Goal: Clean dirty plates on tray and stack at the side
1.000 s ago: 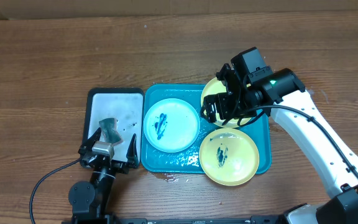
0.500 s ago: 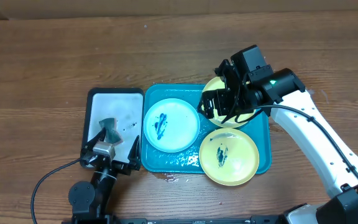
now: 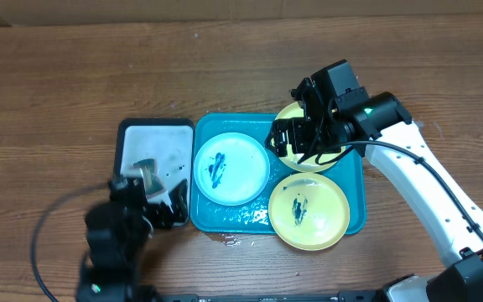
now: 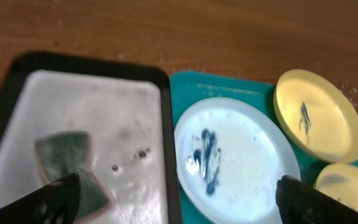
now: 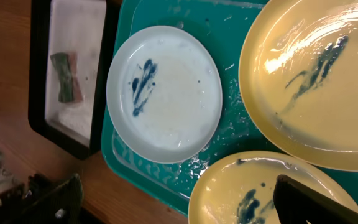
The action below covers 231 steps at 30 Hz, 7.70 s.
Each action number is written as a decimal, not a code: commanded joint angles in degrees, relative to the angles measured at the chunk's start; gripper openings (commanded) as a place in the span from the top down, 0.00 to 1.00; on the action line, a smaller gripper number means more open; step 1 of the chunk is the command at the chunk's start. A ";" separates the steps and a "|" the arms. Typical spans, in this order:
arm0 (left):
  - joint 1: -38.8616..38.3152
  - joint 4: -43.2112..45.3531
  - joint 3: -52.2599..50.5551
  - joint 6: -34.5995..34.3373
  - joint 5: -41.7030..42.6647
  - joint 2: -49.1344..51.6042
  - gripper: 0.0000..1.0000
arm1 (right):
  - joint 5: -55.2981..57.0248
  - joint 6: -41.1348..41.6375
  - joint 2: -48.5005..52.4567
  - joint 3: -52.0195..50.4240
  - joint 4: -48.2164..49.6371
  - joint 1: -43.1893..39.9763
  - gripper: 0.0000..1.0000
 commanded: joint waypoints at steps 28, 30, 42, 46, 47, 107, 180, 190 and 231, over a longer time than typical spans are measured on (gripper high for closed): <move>0.28 -32.37 48.57 0.28 -5.42 46.12 0.00 | 7.06 19.32 -0.39 -20.46 24.96 16.04 0.00; 0.28 -33.31 48.54 -7.39 -10.91 46.56 0.00 | 6.99 19.39 -0.22 -20.46 24.76 16.31 0.00; 0.24 -33.42 47.39 -15.50 -14.36 53.33 0.56 | 7.04 19.82 0.02 -20.46 21.59 16.28 0.00; 0.24 -33.16 45.64 -18.56 -18.69 59.69 0.38 | 6.99 20.76 0.02 -20.46 21.59 16.28 0.00; 0.24 -32.96 45.55 -18.49 -18.64 61.05 0.41 | 7.02 21.14 0.02 -20.44 21.57 16.28 0.00; -1.70 -23.89 40.00 -0.66 -16.00 59.65 0.96 | 12.66 18.27 0.02 -20.44 21.75 16.28 0.00; -2.21 -29.27 45.35 5.99 -12.41 60.78 0.96 | 17.97 29.38 14.43 -20.46 33.33 12.76 0.96; -7.65 -29.14 47.54 3.72 -0.79 60.08 0.96 | 17.51 29.40 14.43 -20.46 33.33 12.92 0.96; -29.42 -16.41 48.22 -5.25 11.23 85.57 0.96 | 17.00 29.46 14.43 -20.50 32.46 12.92 0.96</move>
